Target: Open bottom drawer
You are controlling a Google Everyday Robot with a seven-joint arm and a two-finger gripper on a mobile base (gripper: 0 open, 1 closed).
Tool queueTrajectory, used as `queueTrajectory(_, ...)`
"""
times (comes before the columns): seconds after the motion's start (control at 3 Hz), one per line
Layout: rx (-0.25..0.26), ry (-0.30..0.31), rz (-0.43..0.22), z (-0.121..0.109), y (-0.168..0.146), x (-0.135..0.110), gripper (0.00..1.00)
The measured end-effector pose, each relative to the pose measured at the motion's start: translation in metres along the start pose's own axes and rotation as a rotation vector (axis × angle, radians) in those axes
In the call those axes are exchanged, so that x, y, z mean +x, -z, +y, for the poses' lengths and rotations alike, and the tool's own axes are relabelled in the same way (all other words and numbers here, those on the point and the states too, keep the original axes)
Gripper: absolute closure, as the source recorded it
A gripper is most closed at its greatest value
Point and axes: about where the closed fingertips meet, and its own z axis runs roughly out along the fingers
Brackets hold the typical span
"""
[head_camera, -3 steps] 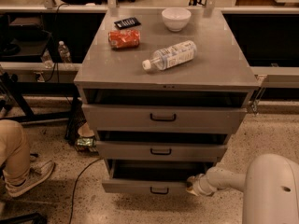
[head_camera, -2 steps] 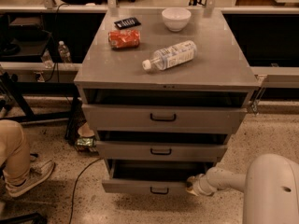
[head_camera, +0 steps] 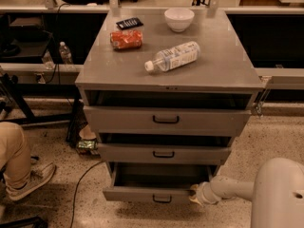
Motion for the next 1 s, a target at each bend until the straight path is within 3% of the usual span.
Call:
queueTrajectory(0.33,-0.007,-0.008,-0.012,0.028,0.001,0.005,1.0)
queueTrajectory(1.0,-0.009,-0.011,-0.016,0.037,0.005,0.004,1.0)
